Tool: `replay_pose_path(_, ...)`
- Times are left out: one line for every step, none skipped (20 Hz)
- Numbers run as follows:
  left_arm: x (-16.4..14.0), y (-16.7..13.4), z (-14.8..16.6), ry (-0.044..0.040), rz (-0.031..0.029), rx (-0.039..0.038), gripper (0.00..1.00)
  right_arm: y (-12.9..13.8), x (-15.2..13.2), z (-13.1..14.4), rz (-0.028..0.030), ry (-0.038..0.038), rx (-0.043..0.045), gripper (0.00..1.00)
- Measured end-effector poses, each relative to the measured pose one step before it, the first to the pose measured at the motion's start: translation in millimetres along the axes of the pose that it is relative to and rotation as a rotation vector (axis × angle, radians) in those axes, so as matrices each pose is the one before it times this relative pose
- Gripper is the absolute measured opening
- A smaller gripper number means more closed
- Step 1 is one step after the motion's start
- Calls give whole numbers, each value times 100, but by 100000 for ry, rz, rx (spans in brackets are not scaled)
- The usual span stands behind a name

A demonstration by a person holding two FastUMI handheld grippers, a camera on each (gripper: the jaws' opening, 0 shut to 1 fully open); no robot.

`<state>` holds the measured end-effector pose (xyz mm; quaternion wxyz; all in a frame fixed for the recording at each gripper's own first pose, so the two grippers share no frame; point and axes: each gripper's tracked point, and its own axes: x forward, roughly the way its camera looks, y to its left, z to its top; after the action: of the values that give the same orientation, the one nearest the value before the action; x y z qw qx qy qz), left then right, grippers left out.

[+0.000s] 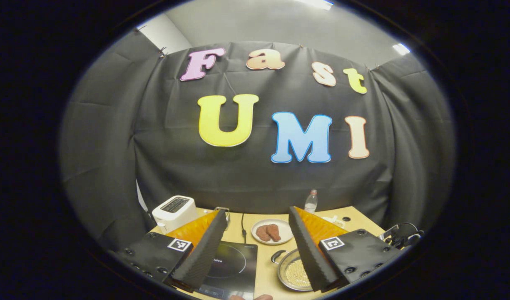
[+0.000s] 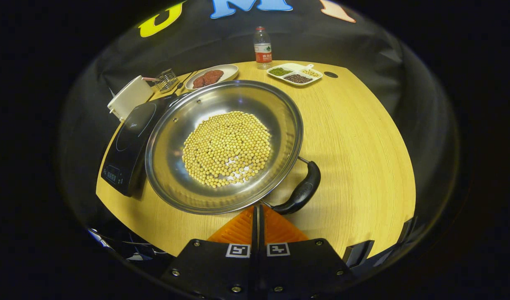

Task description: First push the handle of the pot to place it horizontally, then grasp the pot with both hands and set it on the induction cooktop.

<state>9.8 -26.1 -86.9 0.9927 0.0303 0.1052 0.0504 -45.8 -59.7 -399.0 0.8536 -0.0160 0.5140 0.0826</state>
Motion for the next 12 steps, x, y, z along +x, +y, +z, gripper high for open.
replay_pose_path(106, -170, 163, 12, -245, 299, 95, -455, 61, 166, -718, -132, 479, 0)
replay_pose_path(21, -222, -48, -8, -187, 202, 95, -343, 28, 221, -431, -275, 665, 0)
replay_pose_path(73, -54, -9, 48, -100, 145, 95, -329, 19, 263, -535, -215, 565, 0)
replay_pose_path(41, -57, -10, 38, -44, 174, 95, -360, 58, 145, -471, -372, 510, 0)
replay_pose_path(-33, -67, 47, -19, 11, 61, 95, -423, 59, 323, -590, -319, 509, 0)
replay_pose_path(54, -130, -5, 48, -174, -142, 95, -401, 98, 214, -543, -334, 487, 0)
replay_pose_path(15, -181, -116, 392, -267, -351, 95, -353, 33, 317, -377, -301, 366, 0)
replay_pose_path(-100, -205, -294, 316, -221, -36, 95, -441, 59, 228, -716, -570, 460, 0)
replay_pose_path(51, -83, -131, 320, 183, 227, 95, -511, 113, 362, -825, -484, 631, 0)
replay_pose_path(-46, -121, -336, 328, 134, 63, 97, -330, 130, 260, -233, -448, 777, 0)
replay_pose_path(10, -189, -76, 453, -199, -127, 97, -291, 92, 327, -75, -227, 619, 0)
replay_pose_path(100, -328, -9, 439, -172, -43, 97, -315, 154, 215, -130, -204, 81, 0)
